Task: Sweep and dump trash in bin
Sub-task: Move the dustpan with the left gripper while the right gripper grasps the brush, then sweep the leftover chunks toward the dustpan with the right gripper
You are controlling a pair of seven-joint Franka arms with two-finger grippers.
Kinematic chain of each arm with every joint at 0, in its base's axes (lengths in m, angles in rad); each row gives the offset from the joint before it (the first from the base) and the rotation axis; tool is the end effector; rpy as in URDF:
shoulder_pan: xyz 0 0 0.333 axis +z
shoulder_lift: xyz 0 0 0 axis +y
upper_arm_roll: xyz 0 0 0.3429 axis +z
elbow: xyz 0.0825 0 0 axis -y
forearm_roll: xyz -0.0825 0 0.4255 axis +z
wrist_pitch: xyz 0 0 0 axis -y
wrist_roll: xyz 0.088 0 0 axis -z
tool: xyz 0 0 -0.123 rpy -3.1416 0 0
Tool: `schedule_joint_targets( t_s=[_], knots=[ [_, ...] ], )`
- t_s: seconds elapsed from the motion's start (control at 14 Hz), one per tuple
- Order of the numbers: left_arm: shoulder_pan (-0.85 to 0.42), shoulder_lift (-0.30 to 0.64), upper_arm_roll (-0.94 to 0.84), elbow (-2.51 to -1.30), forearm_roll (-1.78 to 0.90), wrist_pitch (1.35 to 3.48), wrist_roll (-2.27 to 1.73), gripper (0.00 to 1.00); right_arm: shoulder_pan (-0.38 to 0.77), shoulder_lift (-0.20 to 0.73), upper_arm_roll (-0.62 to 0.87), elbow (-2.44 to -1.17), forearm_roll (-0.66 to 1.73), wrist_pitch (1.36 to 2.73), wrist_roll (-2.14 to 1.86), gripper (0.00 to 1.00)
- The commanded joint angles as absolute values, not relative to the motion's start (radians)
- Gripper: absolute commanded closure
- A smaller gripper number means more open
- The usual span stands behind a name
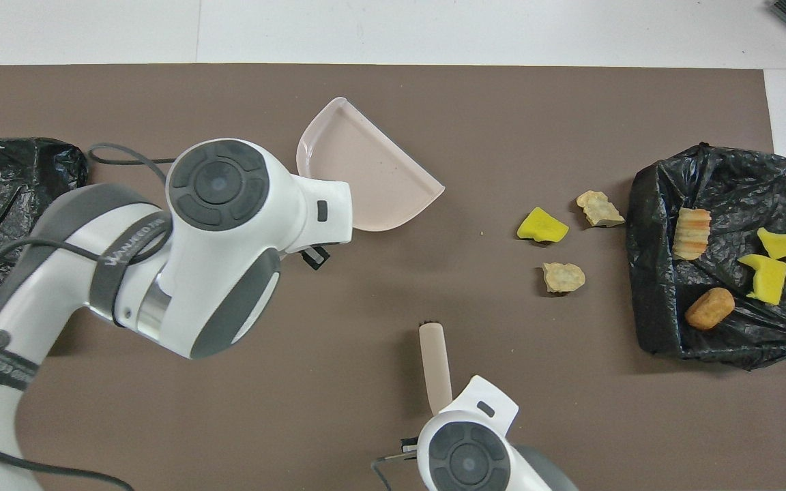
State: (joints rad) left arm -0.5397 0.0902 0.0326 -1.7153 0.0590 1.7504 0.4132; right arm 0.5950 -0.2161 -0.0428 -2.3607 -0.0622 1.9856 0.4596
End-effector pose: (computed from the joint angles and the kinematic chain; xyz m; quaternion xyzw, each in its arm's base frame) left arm 0.5510 -0.2997 0.5209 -0.8925 0.4492 0.0261 0.0316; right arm 0.4084 0.2459 0.3885 0.9947 0.0617 -0.0584 0.0585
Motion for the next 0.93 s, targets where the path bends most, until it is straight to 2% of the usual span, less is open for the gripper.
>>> schedule_joint_targets(
  t_s=[0.0,0.14,0.36,0.65,0.86],
  knots=[
    [-0.555,0.04,0.031,-1.768,0.075,1.681,0.426,1.0,0.493,-0.109,-0.032,-2.243,-0.098,1.983,0.428,1.0],
    [-0.549,-0.041,0.031,-1.907,0.075,1.719,0.437,1.0,0.431,-0.057,-0.032,-2.174,-0.147,1.973,0.391,1.0],
    [-0.546,-0.162,0.031,-2.165,0.075,1.92,0.481,1.0,0.319,-0.002,-0.035,-2.12,-0.186,1.974,0.251,1.0],
    [-0.563,-0.14,0.029,-2.203,0.075,1.942,0.517,1.0,0.166,0.044,-0.034,-2.097,-0.274,1.988,0.121,1.0],
    [-0.589,-0.127,0.029,-2.22,0.077,1.976,0.549,1.0,0.08,0.118,-0.034,-2.082,-0.36,2.063,0.118,1.0]
  ],
)
